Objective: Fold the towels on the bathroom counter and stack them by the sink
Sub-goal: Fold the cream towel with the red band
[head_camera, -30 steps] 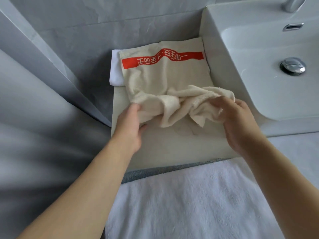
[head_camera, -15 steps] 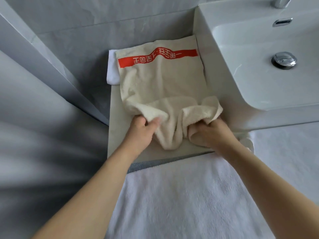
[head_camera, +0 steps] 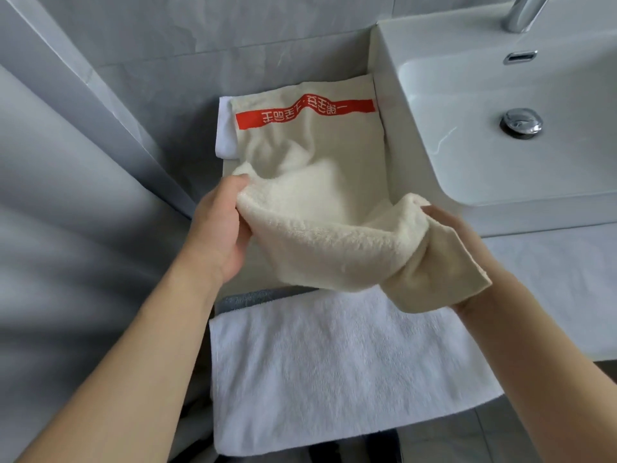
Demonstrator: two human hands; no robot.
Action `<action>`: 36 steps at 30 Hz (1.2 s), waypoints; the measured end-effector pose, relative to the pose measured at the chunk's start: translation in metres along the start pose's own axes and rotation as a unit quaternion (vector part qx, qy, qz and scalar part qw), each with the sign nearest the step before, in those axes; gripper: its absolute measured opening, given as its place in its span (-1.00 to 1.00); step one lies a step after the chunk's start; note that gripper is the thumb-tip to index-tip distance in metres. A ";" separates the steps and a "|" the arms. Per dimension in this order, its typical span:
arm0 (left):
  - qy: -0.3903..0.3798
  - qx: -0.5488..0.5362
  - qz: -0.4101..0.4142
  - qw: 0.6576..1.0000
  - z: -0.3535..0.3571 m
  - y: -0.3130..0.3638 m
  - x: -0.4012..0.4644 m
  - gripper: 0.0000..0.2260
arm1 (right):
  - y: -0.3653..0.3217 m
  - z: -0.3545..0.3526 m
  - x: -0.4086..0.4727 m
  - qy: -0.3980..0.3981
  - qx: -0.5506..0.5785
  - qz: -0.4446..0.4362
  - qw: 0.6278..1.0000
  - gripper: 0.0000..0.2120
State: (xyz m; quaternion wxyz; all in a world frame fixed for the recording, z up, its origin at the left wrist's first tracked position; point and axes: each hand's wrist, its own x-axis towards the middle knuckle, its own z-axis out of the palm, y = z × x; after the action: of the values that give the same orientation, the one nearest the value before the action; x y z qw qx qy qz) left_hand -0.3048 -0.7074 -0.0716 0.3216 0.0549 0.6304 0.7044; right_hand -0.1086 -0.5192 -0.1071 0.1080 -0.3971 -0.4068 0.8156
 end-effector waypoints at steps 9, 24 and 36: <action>-0.109 0.049 -0.154 0.981 -0.040 0.020 -0.055 -0.69 | 0.017 -0.019 -0.066 -0.039 0.086 0.200 0.975 -0.71; 0.031 0.648 -0.053 0.759 -0.058 -0.085 -0.118 -0.42 | 0.071 0.002 -0.109 0.130 -0.709 -0.171 0.672 -0.78; -0.078 0.197 -0.257 0.943 -0.069 -0.049 -0.132 -0.73 | 0.085 -0.003 -0.105 0.197 -0.580 0.010 0.790 -0.56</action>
State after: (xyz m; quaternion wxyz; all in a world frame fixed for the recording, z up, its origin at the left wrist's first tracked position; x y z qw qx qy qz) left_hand -0.2152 -0.8354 -0.0873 0.5222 0.0081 0.7225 0.4531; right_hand -0.0245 -0.6246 -0.1134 -0.0728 -0.5415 -0.7692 0.3314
